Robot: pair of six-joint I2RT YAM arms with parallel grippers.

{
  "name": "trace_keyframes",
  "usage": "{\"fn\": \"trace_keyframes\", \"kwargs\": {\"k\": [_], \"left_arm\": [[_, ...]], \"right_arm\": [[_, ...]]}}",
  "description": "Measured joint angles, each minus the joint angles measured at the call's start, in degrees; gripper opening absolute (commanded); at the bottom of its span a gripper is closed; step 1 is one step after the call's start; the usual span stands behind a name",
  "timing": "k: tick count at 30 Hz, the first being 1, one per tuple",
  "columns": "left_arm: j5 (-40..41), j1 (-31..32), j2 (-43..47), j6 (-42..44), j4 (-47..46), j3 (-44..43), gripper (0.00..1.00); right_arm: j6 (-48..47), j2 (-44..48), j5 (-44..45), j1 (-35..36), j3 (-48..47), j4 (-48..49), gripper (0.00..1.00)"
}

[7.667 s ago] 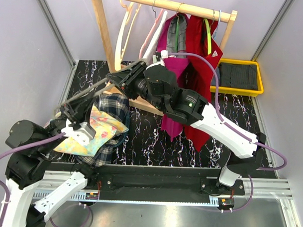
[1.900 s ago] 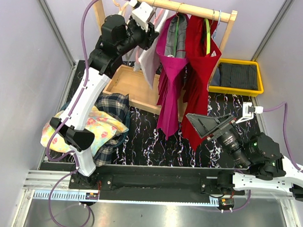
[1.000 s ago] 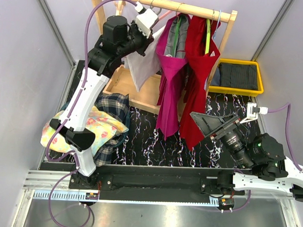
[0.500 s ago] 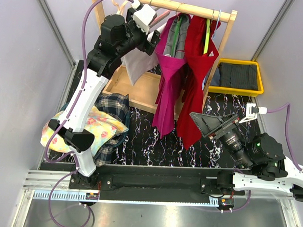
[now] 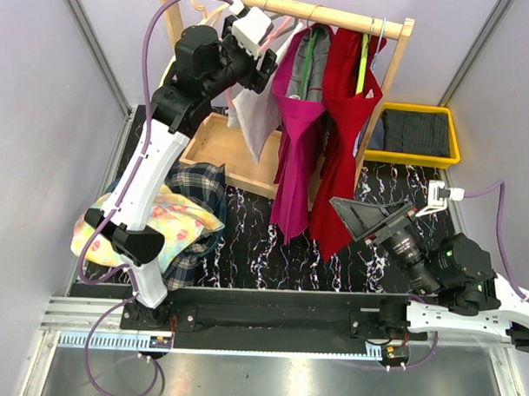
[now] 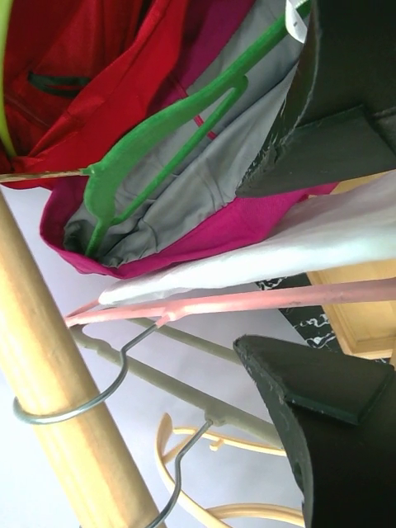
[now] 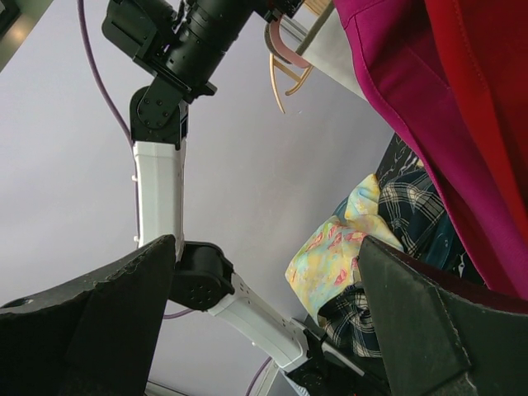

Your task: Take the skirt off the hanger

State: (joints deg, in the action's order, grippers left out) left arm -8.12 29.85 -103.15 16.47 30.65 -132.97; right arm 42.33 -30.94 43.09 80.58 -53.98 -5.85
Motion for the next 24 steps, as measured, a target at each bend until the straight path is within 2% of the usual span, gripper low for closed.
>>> {"fn": "trace_keyframes", "kwargs": {"k": [2,5,6,7,10,24], "left_arm": [[-0.02,0.0,-0.07,-0.02,0.7,0.0,0.63],[-0.24,0.0,-0.2,-0.04,2.21,-0.02,0.49],[-0.28,0.0,-0.28,-0.04,2.89,-0.09,0.4],[-0.31,0.0,-0.55,0.26,3.1,-0.33,0.26],[-0.5,-0.11,-1.36,-0.17,4.24,-1.25,0.0],[0.33,-0.44,-2.73,0.11,6.12,-4.28,0.0]], "right_arm": [[0.0,0.17,0.0,0.0,0.04,0.02,1.0],[0.0,0.26,0.17,0.0,0.04,0.0,1.0],[0.0,0.28,0.39,0.0,0.07,0.0,1.0],[0.0,0.35,0.5,0.0,0.11,0.02,1.0],[0.04,0.63,0.87,0.0,0.37,0.0,1.0],[0.22,0.94,1.01,0.0,1.03,0.02,1.0]]}}
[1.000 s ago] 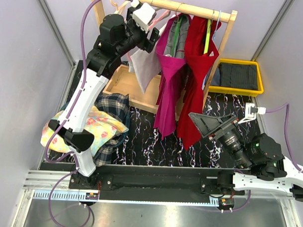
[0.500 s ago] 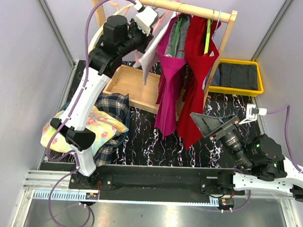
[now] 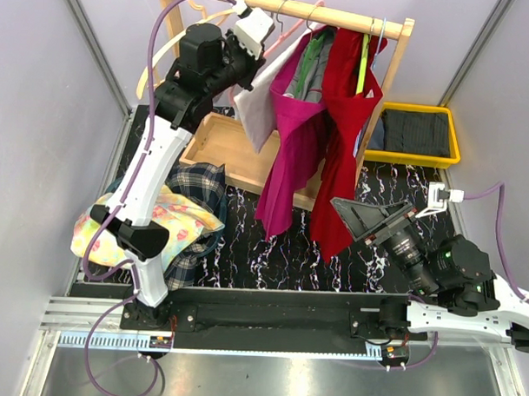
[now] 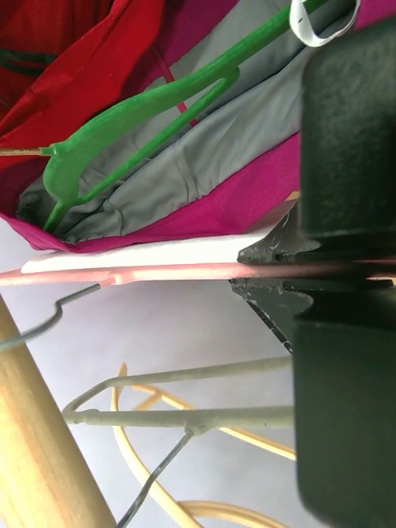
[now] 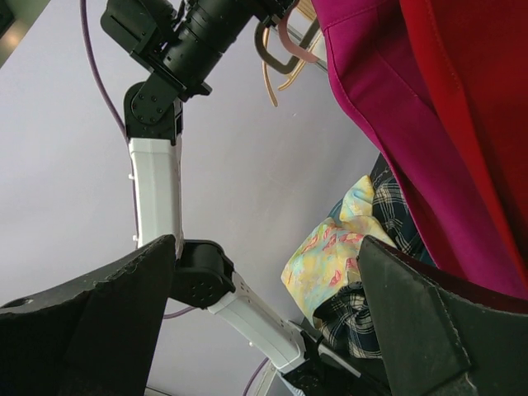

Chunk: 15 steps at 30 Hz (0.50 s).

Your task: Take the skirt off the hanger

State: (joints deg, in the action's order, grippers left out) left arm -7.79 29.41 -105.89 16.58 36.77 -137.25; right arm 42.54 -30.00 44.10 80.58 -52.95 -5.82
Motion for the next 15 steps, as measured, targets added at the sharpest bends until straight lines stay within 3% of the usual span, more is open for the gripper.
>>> {"fn": "trace_keyframes", "kwargs": {"k": [9,15], "left_arm": [[1.42,0.31,0.61,-0.52,-1.36,-1.14,0.0],[2.08,0.33,8.74,-0.44,0.28,2.93,0.0]], "right_arm": [[-0.04,-0.92,-0.09,0.0,0.17,0.04,1.0],[-0.04,-3.39,-0.24,0.0,0.15,0.0,1.0]]}}
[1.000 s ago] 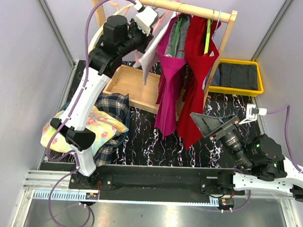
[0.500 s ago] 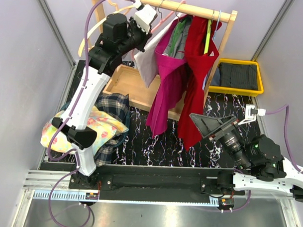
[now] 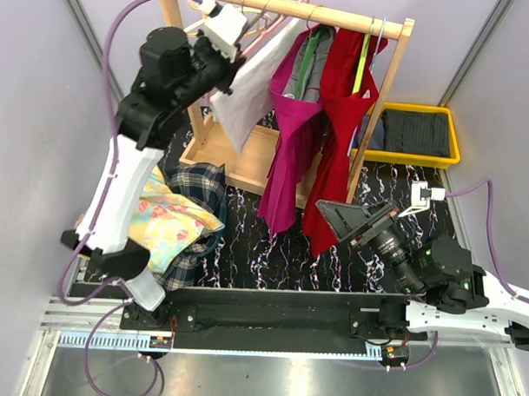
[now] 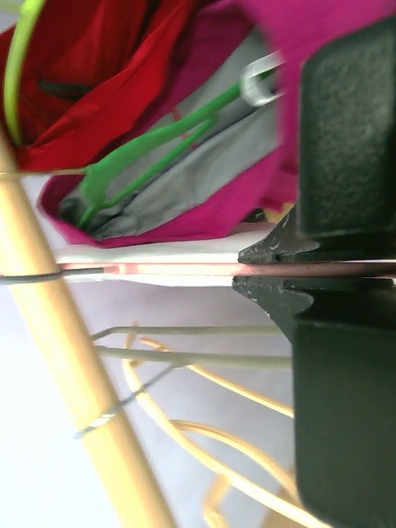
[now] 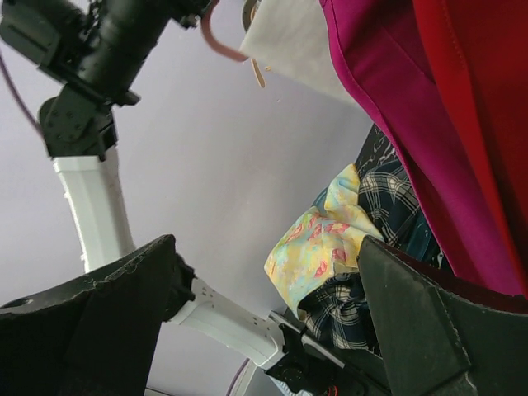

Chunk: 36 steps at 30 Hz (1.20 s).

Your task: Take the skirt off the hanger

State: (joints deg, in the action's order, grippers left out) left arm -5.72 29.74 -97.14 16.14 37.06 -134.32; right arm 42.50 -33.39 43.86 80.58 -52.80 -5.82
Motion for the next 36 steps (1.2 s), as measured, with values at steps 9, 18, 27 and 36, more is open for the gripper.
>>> {"fn": "trace_keyframes", "kwargs": {"k": [9,18,27,36], "left_arm": [[1.73,-0.02,19.41,0.55,7.67,15.21,0.0],[0.31,0.0,37.79,0.42,14.49,14.14,0.0],[-2.1,-1.49,48.83,-1.66,21.7,9.7,0.0],[-3.21,-1.73,49.9,-3.13,26.27,14.1,0.0]], "right_arm": [[-0.98,-2.32,-0.22,0.0,-2.23,0.22,1.0],[-6.16,-10.4,-1.6,0.0,-4.24,7.08,1.0],[-14.56,-23.74,-8.22,-0.57,-4.2,25.33,1.0],[-11.85,-33.77,-19.54,-7.96,-10.75,39.21,1.0]]}}
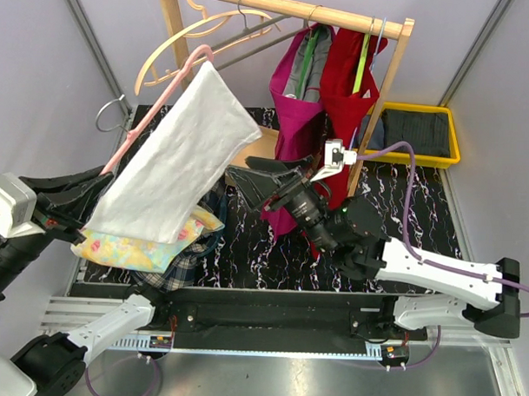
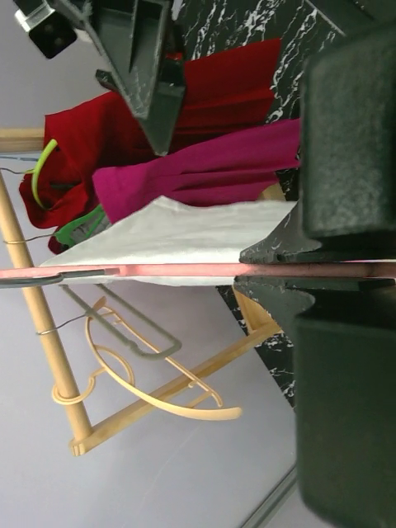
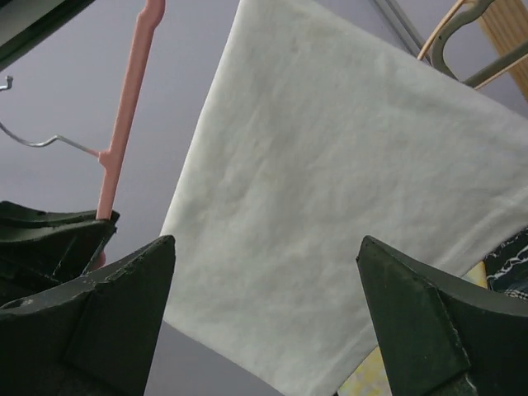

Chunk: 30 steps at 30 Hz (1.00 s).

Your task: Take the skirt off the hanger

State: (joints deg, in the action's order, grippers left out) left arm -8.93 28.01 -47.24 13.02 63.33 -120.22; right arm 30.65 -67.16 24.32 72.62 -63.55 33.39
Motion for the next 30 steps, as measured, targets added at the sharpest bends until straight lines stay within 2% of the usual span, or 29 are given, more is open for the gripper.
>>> {"fn": "trace_keyframes", "kwargs": {"k": [8,17,19,21,22,24,25,29,30], "left_arm": [[-0.33,-0.11,0.24,0.02,1.4,-2.23,0.0],[-0.59,-0.26,1.09,0.07,1.57,-3.19,0.0],[-0.57,-0.26,1.09,0.07,1.7,-3.15,0.0],[-0.57,-0.26,1.16,0.07,1.7,-2.97,0.0],[-0.55,-0.26,1.16,0.07,1.7,-2.89,0.0],[-0.52,-0.26,1.31,0.07,1.66,-2.36,0.0],[-0.52,-0.26,1.4,0.09,1.62,-2.1,0.0],[-0.24,-0.28,1.64,0.37,1.31,-0.68,0.0],[-0.2,-0.28,1.7,0.46,1.2,-0.33,0.0]], "right_arm": [[9.05,-8.39,-7.06,-7.48,-0.02,4.96,1.0],[14.91,-17.81,-12.37,-8.44,0.0,7.96,1.0],[15.72,-18.93,-13.33,-8.66,-0.37,8.85,0.95],[16.33,-19.52,-14.19,-8.79,-1.07,9.35,0.87],[16.61,-19.63,-14.67,-8.83,-1.4,9.86,0.73],[17.18,-19.65,-15.5,-8.9,-2.03,11.02,0.58],[17.49,-19.63,-15.76,-8.92,-2.21,11.58,0.4],[18.95,-18.97,-16.52,-9.11,-2.03,12.52,0.08],[19.12,-18.6,-16.48,-9.16,-1.75,12.61,0.07]]}}
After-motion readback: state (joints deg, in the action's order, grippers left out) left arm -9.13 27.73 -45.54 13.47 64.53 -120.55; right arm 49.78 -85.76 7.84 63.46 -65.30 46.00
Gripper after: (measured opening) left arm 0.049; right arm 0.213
